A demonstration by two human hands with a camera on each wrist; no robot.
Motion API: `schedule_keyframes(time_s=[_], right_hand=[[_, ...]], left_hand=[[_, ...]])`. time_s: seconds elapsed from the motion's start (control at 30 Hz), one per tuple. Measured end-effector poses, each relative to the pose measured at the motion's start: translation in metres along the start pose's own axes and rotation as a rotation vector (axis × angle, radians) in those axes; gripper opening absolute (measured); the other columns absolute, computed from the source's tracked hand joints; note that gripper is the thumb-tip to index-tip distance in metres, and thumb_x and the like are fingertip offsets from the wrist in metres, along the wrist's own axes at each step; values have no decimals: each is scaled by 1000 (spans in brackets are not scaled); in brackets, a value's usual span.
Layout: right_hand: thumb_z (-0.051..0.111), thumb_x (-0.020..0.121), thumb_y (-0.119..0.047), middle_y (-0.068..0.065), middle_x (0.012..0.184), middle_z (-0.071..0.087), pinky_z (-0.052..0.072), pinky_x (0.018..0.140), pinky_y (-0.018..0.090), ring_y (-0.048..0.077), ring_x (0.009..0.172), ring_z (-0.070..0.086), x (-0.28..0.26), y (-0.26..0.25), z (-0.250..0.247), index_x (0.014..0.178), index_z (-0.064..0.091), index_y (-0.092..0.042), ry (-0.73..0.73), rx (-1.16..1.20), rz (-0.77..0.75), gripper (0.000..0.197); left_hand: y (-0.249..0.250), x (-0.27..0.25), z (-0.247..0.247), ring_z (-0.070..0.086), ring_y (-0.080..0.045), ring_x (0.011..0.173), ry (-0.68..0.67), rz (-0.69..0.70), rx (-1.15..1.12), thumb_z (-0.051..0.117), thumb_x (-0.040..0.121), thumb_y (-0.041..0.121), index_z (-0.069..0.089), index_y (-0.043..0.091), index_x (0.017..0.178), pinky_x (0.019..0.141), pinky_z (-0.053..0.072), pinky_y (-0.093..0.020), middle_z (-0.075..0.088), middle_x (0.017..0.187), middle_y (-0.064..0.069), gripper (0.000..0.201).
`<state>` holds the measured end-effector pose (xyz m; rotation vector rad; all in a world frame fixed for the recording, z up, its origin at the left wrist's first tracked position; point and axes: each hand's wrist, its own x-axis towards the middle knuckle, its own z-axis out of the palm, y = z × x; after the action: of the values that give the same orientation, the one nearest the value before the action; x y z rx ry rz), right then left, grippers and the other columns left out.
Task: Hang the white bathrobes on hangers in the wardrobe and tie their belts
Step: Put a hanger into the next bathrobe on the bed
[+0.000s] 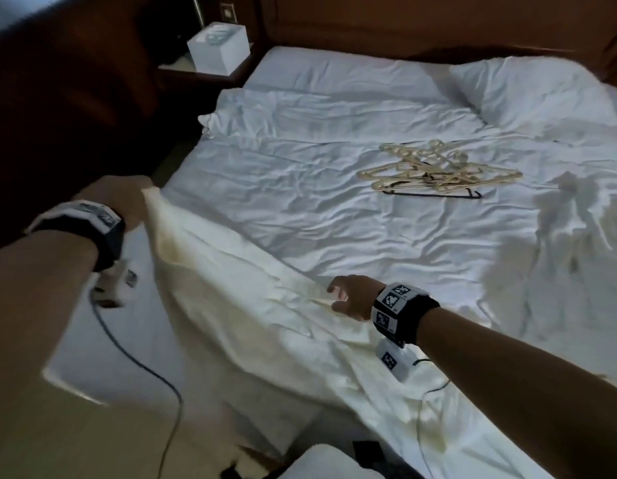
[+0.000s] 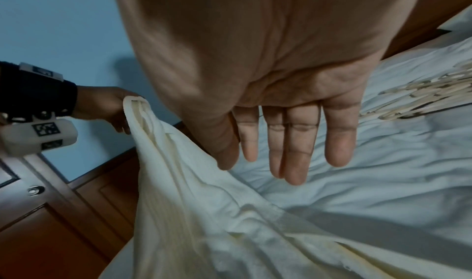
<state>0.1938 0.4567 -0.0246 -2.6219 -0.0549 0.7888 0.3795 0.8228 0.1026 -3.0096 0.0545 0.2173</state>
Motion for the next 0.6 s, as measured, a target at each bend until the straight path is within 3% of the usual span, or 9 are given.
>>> schedule_keyframes(time_s=[0.1, 0.2, 0.27, 0.43, 0.6], right_hand=[[59, 92, -37, 2, 123, 62, 45, 96, 34, 22, 113, 58, 30, 15, -3, 130, 52, -24, -12, -14, 46, 40], [60, 91, -39, 3, 124, 62, 45, 98, 37, 23, 114, 57, 58, 46, -11, 128, 53, -24, -31, -37, 106, 41], [60, 91, -40, 3, 125, 62, 45, 99, 37, 23, 115, 57, 75, 74, -17, 127, 54, -26, -24, -36, 169, 39], [61, 90, -35, 4, 126, 62, 44, 99, 33, 24, 117, 56, 109, 152, -23, 125, 57, -22, 5, -9, 346, 38], [57, 91, -36, 8, 132, 52, 44, 102, 40, 28, 120, 54, 157, 213, -14, 130, 52, -24, -77, 2, 468, 41]], left_hand=[[55, 13, 46, 61, -37, 108, -53, 60, -244, 55, 91, 8, 63, 4, 116, 91, 47, -41, 64, 117, -20, 27], [127, 22, 90, 62, -33, 103, -92, 94, -554, 49, 91, 10, 62, 14, 107, 82, 43, -29, 66, 112, -13, 21], [171, 34, 113, 61, -31, 103, -140, 137, -690, 46, 90, 7, 61, 18, 111, 79, 41, -27, 66, 114, -10, 28], [257, 77, 168, 59, -30, 111, -356, 217, -671, 46, 91, 9, 51, 20, 132, 90, 44, -30, 62, 126, -10, 43], [296, 137, 234, 59, -29, 115, -593, 183, -465, 58, 83, 29, 38, 27, 145, 95, 48, -31, 58, 134, -9, 64]])
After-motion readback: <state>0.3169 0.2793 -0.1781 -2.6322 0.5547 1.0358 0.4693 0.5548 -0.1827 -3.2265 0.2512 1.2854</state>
